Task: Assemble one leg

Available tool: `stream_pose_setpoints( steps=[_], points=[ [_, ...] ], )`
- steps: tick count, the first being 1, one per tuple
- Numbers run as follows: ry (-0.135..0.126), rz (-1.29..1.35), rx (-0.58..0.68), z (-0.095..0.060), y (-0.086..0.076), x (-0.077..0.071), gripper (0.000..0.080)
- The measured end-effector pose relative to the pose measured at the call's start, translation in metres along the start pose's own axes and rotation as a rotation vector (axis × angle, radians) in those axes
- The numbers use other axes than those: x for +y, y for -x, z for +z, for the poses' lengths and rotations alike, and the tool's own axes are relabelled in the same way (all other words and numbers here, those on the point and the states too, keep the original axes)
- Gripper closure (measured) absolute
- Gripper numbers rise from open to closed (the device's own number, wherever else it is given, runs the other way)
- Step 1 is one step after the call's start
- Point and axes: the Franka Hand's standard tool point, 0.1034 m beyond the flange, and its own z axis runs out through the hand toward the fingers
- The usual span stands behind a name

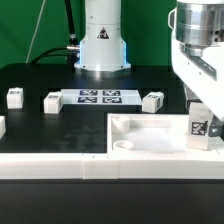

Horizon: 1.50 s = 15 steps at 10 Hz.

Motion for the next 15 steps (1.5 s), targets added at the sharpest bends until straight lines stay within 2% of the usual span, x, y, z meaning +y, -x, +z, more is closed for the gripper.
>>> stream_pose_setpoints(
  steps=[5,11,14,15],
  points=[
    [-0.002,-0.505,0.004,-0.0002,-0.0027,-0.0005,0.015],
    [0.0,-1.028,0.002,0.0007,0.0042,-0.0003,0.015],
    [-0.003,-1.102,0.004,0.0007,0.003,-0.0007,0.015],
    [-0.003,-1.102,0.004,0.0007,0.0028,-0.0007,0.0264]
  ],
)
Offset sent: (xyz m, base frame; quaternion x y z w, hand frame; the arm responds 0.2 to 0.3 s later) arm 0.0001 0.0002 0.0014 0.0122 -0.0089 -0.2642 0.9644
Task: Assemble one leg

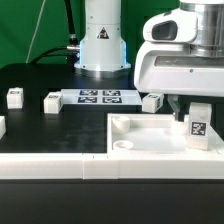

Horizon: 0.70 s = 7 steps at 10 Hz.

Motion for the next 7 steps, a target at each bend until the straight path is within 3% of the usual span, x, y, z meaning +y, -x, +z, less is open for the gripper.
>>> stream_pose_setpoints(
  steps=[1,5,7],
  points=[
    [0.0,0.0,0.0,0.0,0.0,0.0001,0.0487],
    [0.001,0.044,-0.001,0.0002,-0.0003,0.0014,0.0508],
    [-0.001,0.259,0.0,0.0002,-0.0008,0.0022,0.0508]
  ],
)
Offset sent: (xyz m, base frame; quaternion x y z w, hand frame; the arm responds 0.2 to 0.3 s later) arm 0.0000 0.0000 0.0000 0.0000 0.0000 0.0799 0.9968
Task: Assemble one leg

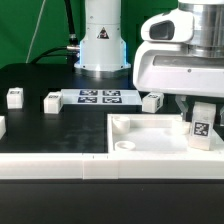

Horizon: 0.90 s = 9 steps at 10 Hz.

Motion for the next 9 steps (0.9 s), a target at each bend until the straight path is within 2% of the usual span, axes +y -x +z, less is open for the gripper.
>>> stream_pose_setpoints(
  steps=[9],
  points=[
    [-0.014,1.003,0.0,0.0006,-0.0017,0.004,0.0508]
  ],
)
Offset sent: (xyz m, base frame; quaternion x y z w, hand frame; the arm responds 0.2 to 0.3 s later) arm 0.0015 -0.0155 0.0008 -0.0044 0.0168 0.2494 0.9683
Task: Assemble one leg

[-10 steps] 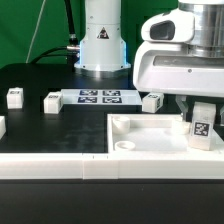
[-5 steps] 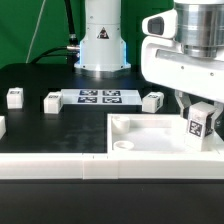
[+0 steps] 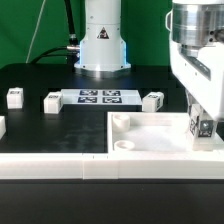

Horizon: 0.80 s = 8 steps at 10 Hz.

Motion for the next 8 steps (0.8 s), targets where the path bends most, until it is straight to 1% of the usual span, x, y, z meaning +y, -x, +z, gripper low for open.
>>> stream_pose_setpoints(
  steps=[2,4,5,6,7,8],
  points=[
    [0.001,0.187,0.006,-0.0005,-0.0001,0.0005,0.0508],
    [0.014,0.34,-0.013,-0.0011,-0.0012,0.0009,0.0508],
    [0.014,0.305,-0.013,-0.0008,-0.001,0.001,0.0508],
    [0.015,0.293,-0.013,0.0001,-0.0008,0.0015,0.0406],
    [0.015,0.258,-0.013,0.0002,-0.0008,0.0015,0.0272],
    [0.016,0.255,-0.013,0.0005,-0.0005,0.0016,0.0272]
  ],
)
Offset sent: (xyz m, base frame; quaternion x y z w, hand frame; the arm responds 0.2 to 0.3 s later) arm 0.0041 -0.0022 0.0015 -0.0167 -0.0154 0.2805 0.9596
